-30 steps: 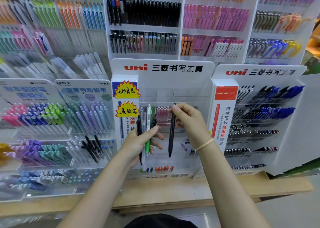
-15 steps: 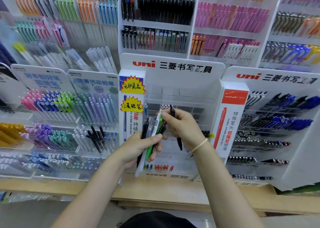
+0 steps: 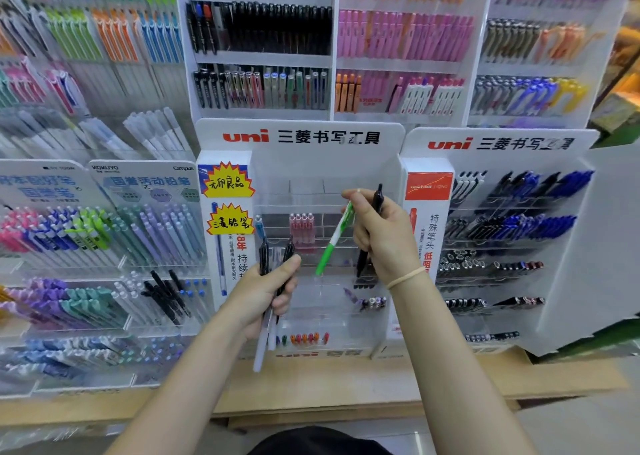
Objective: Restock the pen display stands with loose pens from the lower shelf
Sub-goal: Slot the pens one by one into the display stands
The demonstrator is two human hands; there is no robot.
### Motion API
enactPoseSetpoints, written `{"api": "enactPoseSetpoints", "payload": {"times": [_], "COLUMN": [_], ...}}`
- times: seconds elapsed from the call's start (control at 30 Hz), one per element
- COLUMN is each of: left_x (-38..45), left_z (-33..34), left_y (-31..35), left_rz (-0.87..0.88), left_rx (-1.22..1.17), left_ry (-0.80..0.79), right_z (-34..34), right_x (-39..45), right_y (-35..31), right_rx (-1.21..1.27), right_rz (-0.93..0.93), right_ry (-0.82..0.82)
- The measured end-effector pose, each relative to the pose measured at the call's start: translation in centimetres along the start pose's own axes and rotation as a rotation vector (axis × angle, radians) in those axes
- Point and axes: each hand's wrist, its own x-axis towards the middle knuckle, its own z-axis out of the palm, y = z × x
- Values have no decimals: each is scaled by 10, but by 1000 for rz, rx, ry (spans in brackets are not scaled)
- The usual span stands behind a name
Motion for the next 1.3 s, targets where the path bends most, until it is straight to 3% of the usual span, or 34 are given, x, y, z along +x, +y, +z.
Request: {"api": "enactPoseSetpoints", "payload": {"times": [0.37, 0.73, 0.93, 1.03, 1.17, 1.23, 1.3], "left_x": [15, 21, 22, 21, 21, 22, 23], "left_z": [18, 17, 8, 6, 6, 8, 11], "left_y": [8, 9, 6, 5, 6, 6, 4], "left_rz": [52, 62, 47, 53, 54, 38, 21], "left_rx": [-9, -74, -89, -74, -58, -64, -62], "left_ry": [-11, -22, -25, -41, -67, -63, -48], "right_z": [-17, -5, -2, 0, -4, -6, -6], "right_x": [14, 32, 38, 38, 23, 13, 4], "right_y": [-18, 35, 45, 41, 32, 25, 21], "right_rx": [-147, -466, -648, -634, -782, -675, -410], "right_rz": [-319, -84, -43, 16, -98, -75, 75], "right_ry": [146, 44, 54, 46, 50, 56, -5]}}
